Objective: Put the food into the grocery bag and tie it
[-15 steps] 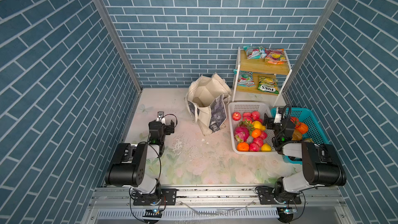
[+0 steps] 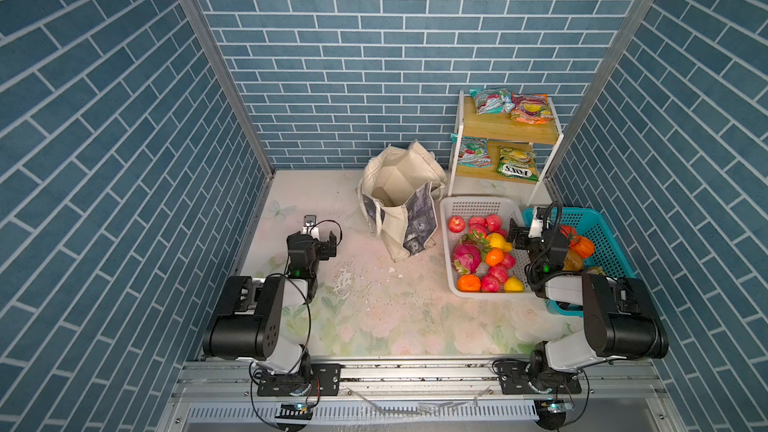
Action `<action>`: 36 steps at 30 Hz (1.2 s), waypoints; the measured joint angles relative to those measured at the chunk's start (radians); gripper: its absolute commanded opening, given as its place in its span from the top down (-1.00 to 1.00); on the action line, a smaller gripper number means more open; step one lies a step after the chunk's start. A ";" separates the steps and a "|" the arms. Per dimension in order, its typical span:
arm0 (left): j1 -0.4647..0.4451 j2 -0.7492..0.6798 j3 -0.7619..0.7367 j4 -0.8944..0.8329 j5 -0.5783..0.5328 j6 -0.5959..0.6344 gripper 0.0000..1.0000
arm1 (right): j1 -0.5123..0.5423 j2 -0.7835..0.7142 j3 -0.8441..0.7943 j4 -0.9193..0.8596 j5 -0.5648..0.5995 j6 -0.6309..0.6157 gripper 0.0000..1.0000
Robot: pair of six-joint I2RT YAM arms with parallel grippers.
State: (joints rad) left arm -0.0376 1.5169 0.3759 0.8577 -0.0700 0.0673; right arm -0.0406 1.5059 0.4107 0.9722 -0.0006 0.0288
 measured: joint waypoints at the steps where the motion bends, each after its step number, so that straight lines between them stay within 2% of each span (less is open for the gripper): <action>1: 0.000 0.000 0.000 0.000 0.000 0.000 -0.99 | 0.000 0.000 0.000 0.000 0.000 0.000 -0.98; 7: 0.000 0.000 0.000 0.000 0.001 0.000 -0.99 | -0.003 0.000 0.000 0.000 -0.005 0.000 -0.98; 9: 0.000 0.000 0.000 0.000 0.001 -0.001 -0.93 | -0.008 0.000 0.000 0.000 -0.015 0.001 -0.88; 12: -0.005 -0.028 0.009 -0.060 -0.015 -0.002 -0.92 | -0.022 -0.019 0.000 -0.028 -0.022 0.007 -0.83; 14: -0.013 -0.100 0.052 -0.191 -0.046 -0.007 -0.90 | -0.026 -0.078 -0.002 -0.118 -0.010 0.019 -0.81; 17: -0.021 -0.237 0.195 -0.405 -0.108 -0.036 -0.88 | -0.026 -0.223 0.023 -0.347 0.057 0.080 -0.72; 22: -0.022 -0.417 0.504 -0.785 -0.243 -0.129 -0.86 | -0.026 -0.377 0.270 -0.772 0.145 0.244 -0.65; 26: -0.022 -0.499 0.676 -1.051 -0.237 -0.226 -0.74 | -0.027 -0.421 0.462 -1.035 0.119 0.374 -0.55; 31: -0.045 -0.417 0.866 -1.261 -0.077 -0.385 -0.62 | 0.007 -0.395 0.615 -1.256 -0.016 0.521 -0.49; 36: -0.194 -0.178 1.059 -1.378 0.009 -0.488 -0.70 | 0.133 -0.320 0.750 -1.382 -0.122 0.597 -0.49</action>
State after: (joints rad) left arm -0.2314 1.3388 1.4353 -0.5201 -0.0608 -0.4206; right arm 0.0921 1.1854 1.1603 -0.4095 -0.1226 0.6254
